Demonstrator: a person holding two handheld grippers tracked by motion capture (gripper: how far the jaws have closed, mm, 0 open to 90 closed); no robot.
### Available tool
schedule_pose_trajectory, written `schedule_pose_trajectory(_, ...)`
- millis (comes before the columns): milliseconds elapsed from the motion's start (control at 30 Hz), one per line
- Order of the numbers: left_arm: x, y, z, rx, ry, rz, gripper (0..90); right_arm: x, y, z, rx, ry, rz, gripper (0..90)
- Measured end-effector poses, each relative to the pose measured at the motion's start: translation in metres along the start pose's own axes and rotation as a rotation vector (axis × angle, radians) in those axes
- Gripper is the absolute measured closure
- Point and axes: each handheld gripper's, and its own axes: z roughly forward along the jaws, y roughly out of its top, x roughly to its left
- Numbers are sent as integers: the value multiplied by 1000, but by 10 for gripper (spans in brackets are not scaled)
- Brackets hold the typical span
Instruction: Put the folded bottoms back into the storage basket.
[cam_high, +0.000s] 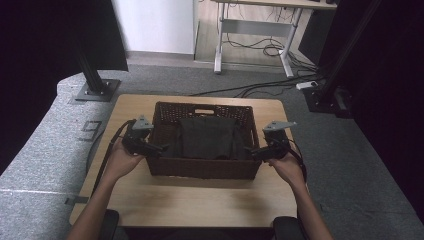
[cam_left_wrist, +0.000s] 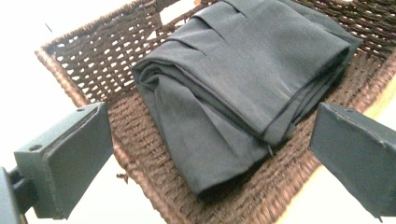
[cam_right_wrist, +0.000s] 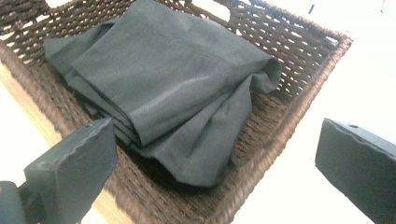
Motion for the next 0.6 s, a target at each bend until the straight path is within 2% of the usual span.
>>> schedule_pose_trajectory(167, -4, -17, -7, -14, 3, -4, 0, 1, -14, -8, -7, -19, -19, 0)
schedule_pose_trajectory(400, -4, -45, -11, -10, 8, -29, 0, -1, -37, -14, -8, -26, 6, 0)
schedule_pose_trajectory(600, -4, -71, -6, -3, 11, -42, 0, 2, -57, -11, -6, -15, 32, 0)
